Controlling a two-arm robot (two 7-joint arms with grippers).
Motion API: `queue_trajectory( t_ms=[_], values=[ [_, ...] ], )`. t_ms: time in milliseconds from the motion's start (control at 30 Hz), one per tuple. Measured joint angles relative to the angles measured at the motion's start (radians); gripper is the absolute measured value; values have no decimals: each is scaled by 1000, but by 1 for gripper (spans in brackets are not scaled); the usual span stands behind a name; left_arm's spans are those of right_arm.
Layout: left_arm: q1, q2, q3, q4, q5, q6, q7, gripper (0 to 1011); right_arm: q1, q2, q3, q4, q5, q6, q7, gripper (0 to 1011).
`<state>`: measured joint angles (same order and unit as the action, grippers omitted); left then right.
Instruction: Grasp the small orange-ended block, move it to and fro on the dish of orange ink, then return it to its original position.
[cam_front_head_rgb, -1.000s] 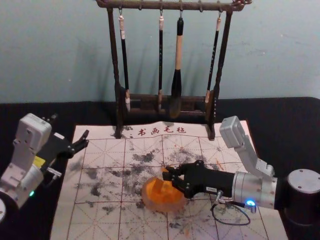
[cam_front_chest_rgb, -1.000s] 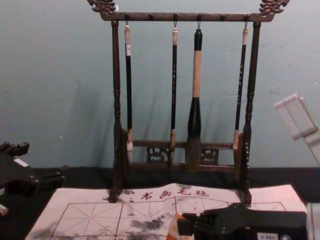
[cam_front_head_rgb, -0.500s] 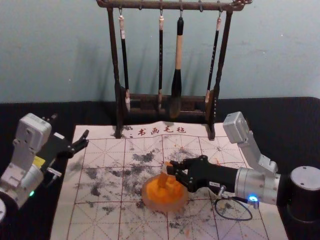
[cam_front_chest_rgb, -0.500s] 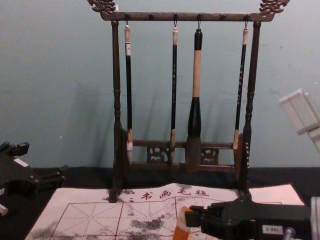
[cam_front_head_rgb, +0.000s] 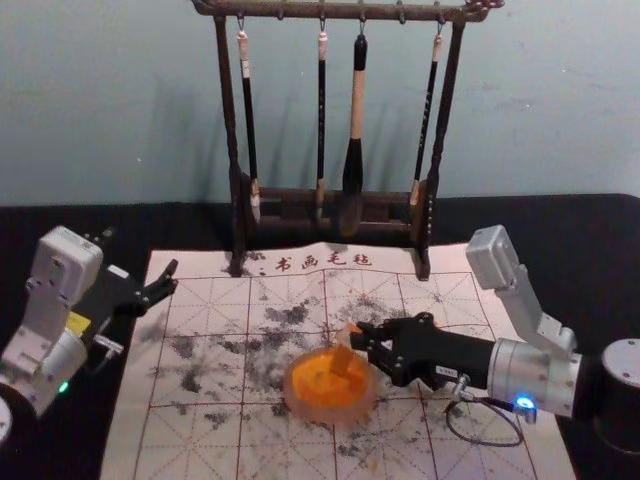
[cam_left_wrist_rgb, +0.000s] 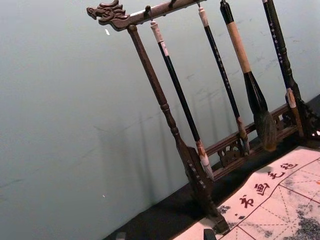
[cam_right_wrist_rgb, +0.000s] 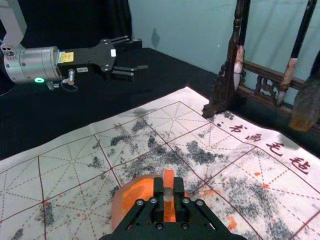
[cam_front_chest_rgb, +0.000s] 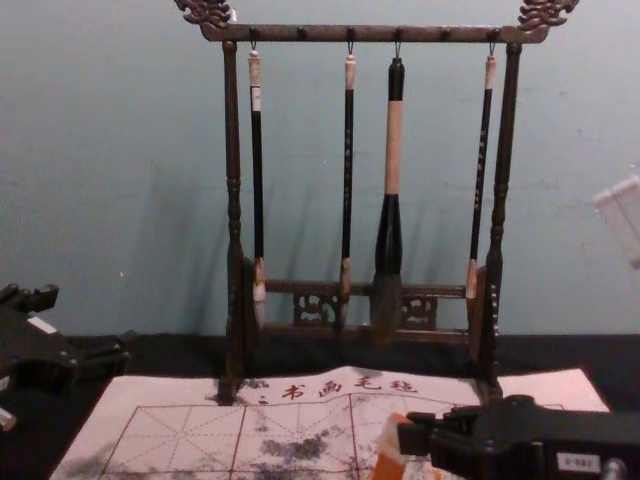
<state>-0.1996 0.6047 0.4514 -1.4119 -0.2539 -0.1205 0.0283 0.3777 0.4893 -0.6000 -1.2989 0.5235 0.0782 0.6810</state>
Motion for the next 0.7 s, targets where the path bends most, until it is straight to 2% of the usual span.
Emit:
queue_trajectory(
  t_ms=[300,700],
  values=[
    [0,0,0,0,0,0,0,1001,-36,27,15,-47,10,7,-12,83],
    [0,0,0,0,0,0,0,1001,-79,46,21,-96,26,12,-19,83]
  ],
)
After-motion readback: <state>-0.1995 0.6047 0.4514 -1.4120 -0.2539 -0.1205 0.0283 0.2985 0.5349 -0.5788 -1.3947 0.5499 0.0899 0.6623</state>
